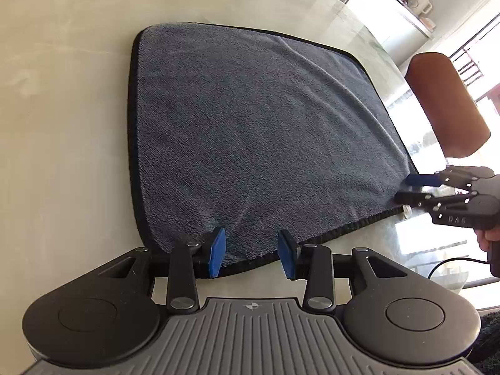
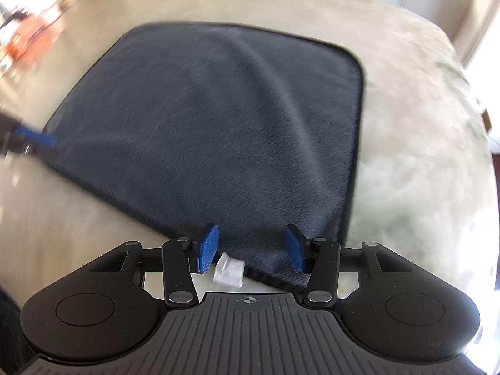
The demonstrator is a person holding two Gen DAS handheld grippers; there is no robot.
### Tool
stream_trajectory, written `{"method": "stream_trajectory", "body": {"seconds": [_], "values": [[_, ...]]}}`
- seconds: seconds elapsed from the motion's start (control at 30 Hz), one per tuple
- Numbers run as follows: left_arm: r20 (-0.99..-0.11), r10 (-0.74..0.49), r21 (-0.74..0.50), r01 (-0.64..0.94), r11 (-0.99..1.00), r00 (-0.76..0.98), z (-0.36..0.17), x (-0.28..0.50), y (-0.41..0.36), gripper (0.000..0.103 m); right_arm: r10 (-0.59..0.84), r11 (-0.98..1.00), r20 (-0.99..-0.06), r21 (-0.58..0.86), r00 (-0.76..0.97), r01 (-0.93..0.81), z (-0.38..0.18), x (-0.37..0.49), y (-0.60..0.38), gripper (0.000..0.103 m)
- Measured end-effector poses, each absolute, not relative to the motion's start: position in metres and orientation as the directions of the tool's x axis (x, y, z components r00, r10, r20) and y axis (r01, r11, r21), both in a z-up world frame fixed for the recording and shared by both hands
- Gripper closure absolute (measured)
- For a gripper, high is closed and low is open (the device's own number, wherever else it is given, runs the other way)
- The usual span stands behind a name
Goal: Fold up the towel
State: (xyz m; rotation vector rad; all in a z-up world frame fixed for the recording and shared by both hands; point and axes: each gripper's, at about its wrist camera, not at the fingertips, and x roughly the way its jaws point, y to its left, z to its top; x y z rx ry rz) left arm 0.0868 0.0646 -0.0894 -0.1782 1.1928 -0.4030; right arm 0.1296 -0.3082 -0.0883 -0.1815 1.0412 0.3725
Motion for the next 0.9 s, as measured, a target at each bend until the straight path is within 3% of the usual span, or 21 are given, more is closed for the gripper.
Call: {"method": "stream_trajectory", "body": {"seconds": [0.13,0.2,0.3,0.37,0.43,0.7,0.9], "values": [[-0.799,-0.418,-0.328,0.268,0.906,0.433,-0.083,0.108,0.035,0.052,0.333,0.918,-0.724,0.103,0.604,-0.383,-0.085,0.149,-0.281,0.054],[-0.738,-0.454,-0.342,0.303,0.890,0.499,-0.081,0.122,0.018,0.047,0.376,0.906,-0.685,0.131,0.624,-0.402,-0.093,0.159,-0.266,0.054],[-0.745,-0.453,-0.345,0.298,0.890,0.490,-0.095,0.136,0.006,0.047,0.422,0.888,-0.679,0.177,0.600,-0.425,-0.111,0.178,-0.260,0.054],[-0.788,-0.412,-0.318,0.272,0.908,0.457,-0.108,0.139,0.007,0.049,0.415,0.894,-0.685,0.182,0.599,-0.410,-0.118,0.181,-0.269,0.054],[-0.777,-0.413,-0.306,0.288,0.907,0.475,-0.109,0.131,0.016,0.045,0.403,0.905,-0.673,0.192,0.621,-0.380,-0.123,0.181,-0.291,0.053],[-0.821,-0.345,-0.230,0.289,0.929,0.455,-0.101,0.106,0.058,0.045,0.169,0.986,-0.727,0.121,0.665,-0.118,-0.116,0.192,-0.346,0.052],[-0.777,-0.341,-0.206,0.299,0.932,0.528,-0.089,0.132,0.046,0.039,0.375,0.911,-0.653,0.125,0.658,-0.394,-0.107,0.210,-0.274,0.048]]}}
